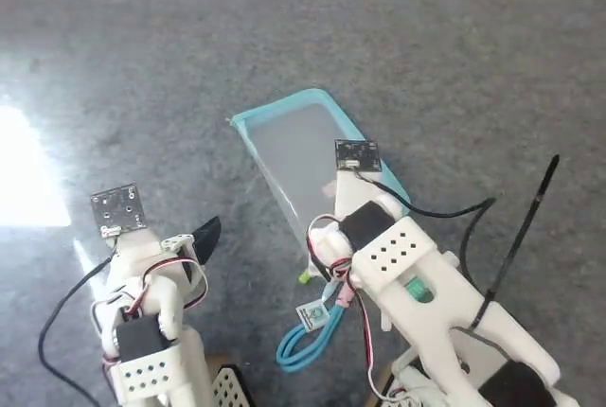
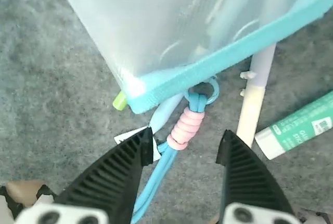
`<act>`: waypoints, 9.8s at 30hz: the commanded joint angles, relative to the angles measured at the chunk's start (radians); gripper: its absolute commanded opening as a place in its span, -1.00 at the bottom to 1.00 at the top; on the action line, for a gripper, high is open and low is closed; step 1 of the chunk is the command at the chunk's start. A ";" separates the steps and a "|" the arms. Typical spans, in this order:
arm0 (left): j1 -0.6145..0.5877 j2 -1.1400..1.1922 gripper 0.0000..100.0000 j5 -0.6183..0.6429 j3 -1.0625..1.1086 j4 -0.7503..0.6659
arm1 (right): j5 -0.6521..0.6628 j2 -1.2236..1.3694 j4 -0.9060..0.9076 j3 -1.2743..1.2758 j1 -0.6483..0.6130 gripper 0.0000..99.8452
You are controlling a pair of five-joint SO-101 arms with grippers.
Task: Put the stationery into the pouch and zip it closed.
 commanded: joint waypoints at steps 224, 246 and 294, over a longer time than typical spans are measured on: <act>0.196 0.516 -0.98 -0.006 -0.283 -0.494 | 1.432 0.171 -0.084 0.100 0.559 -0.47; 0.238 0.516 -0.98 -0.021 -0.277 -0.499 | 0.941 0.110 0.107 -0.066 0.556 -0.48; 0.235 0.516 -0.98 -0.020 -0.271 -0.493 | 1.241 0.515 -0.120 -0.453 0.616 -0.97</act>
